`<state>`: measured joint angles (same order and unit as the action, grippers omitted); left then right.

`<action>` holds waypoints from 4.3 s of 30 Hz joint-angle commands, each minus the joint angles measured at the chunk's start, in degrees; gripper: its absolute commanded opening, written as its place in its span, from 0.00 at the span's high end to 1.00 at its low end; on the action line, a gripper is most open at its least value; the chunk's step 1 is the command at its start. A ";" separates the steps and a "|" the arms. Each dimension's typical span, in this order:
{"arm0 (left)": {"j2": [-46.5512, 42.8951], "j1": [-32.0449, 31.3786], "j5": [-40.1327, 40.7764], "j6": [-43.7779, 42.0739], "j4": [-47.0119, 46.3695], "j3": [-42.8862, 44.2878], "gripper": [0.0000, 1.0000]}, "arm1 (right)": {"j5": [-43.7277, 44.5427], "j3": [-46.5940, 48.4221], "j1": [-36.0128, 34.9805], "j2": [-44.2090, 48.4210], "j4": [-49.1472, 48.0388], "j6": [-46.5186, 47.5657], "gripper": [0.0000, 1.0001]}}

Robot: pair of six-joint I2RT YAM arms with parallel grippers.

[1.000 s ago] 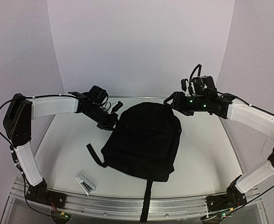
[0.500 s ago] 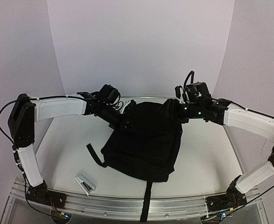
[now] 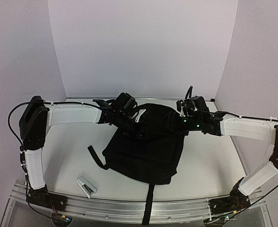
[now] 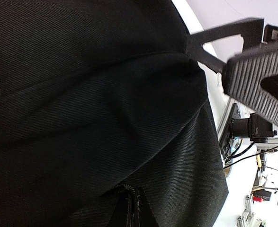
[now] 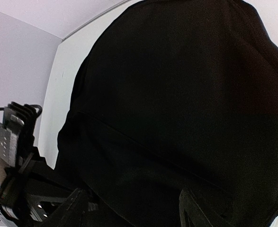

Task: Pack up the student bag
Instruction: Zip the student bag at the center of the board, then adjust the student bag at the center of the board.

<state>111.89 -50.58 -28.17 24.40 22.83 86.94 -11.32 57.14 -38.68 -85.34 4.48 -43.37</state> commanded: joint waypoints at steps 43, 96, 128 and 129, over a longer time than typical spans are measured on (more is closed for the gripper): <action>-4.07 11.91 -1.81 -1.78 1.92 -1.68 0.46 | 19.47 19.60 -15.50 -16.93 16.16 7.63 0.62; -13.92 14.72 8.70 3.56 0.83 -6.62 0.44 | 30.34 11.03 -11.49 3.30 28.82 10.41 0.69; -34.56 12.61 -3.06 34.78 -15.63 -46.11 0.20 | 21.39 29.02 -8.08 -21.12 24.80 30.33 0.80; -33.22 12.61 -3.14 34.93 -17.17 -46.11 0.24 | 20.28 28.54 -8.11 -20.65 24.76 29.76 0.84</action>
<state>75.84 -37.74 -29.59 56.89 16.10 41.30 10.61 84.88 -46.89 -107.46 30.00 -12.02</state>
